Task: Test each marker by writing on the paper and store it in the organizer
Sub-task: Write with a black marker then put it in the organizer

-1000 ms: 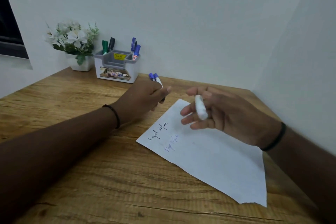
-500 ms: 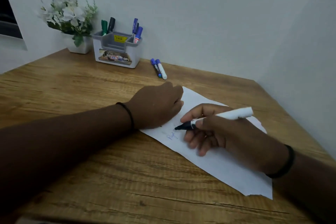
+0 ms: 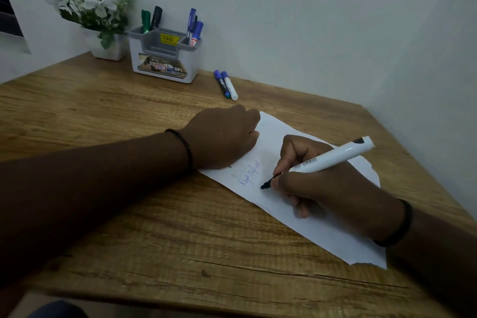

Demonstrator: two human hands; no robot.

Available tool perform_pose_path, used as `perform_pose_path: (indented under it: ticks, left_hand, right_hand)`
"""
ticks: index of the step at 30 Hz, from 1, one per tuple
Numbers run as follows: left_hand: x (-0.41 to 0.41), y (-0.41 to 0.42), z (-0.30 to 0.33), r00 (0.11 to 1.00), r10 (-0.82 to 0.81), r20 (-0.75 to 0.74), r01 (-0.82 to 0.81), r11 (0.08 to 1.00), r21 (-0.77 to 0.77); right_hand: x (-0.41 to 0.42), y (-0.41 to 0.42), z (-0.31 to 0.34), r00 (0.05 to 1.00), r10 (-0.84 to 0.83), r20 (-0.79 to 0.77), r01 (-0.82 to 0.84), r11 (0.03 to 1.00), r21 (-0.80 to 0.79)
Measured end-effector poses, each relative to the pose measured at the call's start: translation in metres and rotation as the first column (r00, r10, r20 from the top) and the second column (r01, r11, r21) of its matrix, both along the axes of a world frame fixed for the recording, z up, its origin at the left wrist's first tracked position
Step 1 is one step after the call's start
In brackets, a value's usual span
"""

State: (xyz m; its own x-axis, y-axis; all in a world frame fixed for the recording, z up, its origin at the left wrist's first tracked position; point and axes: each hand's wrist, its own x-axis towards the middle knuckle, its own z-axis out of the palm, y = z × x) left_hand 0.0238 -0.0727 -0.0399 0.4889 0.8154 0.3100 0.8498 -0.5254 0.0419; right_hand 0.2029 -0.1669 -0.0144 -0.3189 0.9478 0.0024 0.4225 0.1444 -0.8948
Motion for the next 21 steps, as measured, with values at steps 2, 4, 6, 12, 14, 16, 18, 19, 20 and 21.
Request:
perform_pose_path:
  ticks: [2,4,6,12,14,16,18,19,20,21]
  left_hand:
    - [0.0003,0.0003,-0.0005,1.0,0.007,0.004,-0.007,1.0,-0.007]
    - [0.0011,0.0005,-0.0009,1.0,0.009,-0.001,-0.009,1.0,-0.004]
    - [0.0017,0.0002,-0.0008,1.0,0.008,-0.009,-0.008,1.0,-0.001]
    - [0.001,-0.0006,-0.0005,1.0,0.014,-0.013,-0.014,1.0,0.006]
    - [0.0007,-0.0007,-0.001,1.0,0.013,-0.01,-0.012,1.0,0.012]
    - [0.0016,-0.0012,-0.0003,1.0,0.01,-0.016,-0.01,1.0,0.007]
    - [0.0022,-0.0017,0.0005,1.0,0.011,-0.025,-0.011,1.0,-0.001]
    - [0.0019,-0.0014,0.0004,1.0,0.011,-0.028,-0.012,1.0,-0.001]
    - [0.0021,-0.0013,0.0004,1.0,0.011,-0.026,-0.011,1.0,0.002]
    - [0.0024,-0.0012,0.0001,1.0,0.011,-0.025,-0.011,1.0,0.005]
  right_hand:
    - [-0.0016,-0.0012,0.001,1.0,-0.004,0.003,0.004,1.0,0.002]
    - [-0.004,-0.0019,0.001,1.0,-0.014,0.013,0.014,1.0,0.004]
    - [-0.0056,-0.0015,0.0007,0.999,-0.024,0.044,0.023,0.999,0.022]
    - [-0.0045,-0.0049,0.0048,0.993,-0.036,0.112,0.032,0.999,0.038]
    - [-0.0053,-0.006,0.0056,0.996,-0.033,0.077,0.032,0.999,0.011]
    - [-0.0067,-0.0066,0.0058,0.999,-0.029,0.032,0.029,0.999,-0.015]
    - [-0.0083,-0.0075,0.0055,0.999,-0.028,0.021,0.028,0.999,-0.022]
    - [-0.0087,-0.0079,0.005,0.999,-0.033,0.023,0.033,0.999,-0.017]
    - [-0.0087,-0.0081,0.0046,0.999,-0.043,0.03,0.043,0.999,-0.009]
    - [-0.0078,-0.0078,0.0044,0.997,-0.056,0.044,0.056,0.998,0.006]
